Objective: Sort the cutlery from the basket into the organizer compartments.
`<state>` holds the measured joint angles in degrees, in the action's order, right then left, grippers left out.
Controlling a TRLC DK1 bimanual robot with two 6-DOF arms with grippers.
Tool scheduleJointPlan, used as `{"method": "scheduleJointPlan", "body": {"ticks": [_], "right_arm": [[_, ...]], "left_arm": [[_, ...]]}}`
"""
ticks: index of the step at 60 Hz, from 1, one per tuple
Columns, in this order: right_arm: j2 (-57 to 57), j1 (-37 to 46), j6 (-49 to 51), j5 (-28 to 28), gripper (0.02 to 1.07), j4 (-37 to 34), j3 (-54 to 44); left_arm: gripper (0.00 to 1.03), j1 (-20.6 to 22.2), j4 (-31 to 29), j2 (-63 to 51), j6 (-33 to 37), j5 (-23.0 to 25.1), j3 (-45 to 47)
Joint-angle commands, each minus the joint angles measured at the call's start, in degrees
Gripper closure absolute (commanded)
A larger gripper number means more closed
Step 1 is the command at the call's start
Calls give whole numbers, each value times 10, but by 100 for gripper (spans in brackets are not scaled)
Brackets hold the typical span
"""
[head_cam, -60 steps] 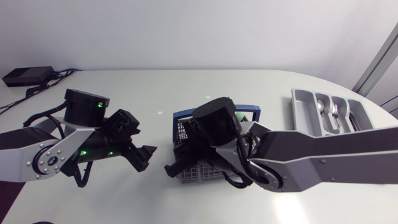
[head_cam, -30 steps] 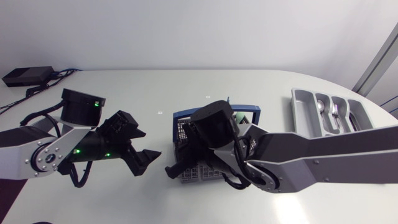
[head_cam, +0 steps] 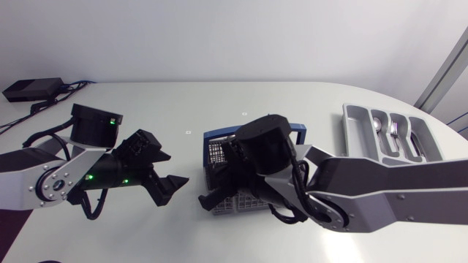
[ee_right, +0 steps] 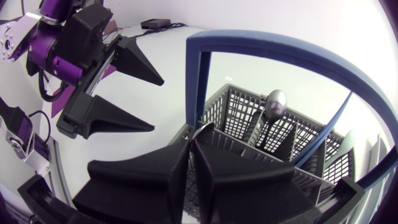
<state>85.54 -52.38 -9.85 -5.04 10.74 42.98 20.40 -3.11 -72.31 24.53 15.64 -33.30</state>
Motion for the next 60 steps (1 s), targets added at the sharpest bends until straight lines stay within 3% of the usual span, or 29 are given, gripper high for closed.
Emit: {"method": "scheduleJointPlan", "body": {"ticks": [1, 31, 60], "right_arm": [[-13, 3, 6, 4, 96, 3, -18], [-49, 3, 26, 24, 96, -18, -31], [-72, -1, 51, 35, 100, 20, -66]], "left_arm": [[5, -4, -5, -5, 14, 5, 11], [5, -3, -3, -9, 16, 5, 12], [5, -1, 0, -16, 17, 5, 13]]}}
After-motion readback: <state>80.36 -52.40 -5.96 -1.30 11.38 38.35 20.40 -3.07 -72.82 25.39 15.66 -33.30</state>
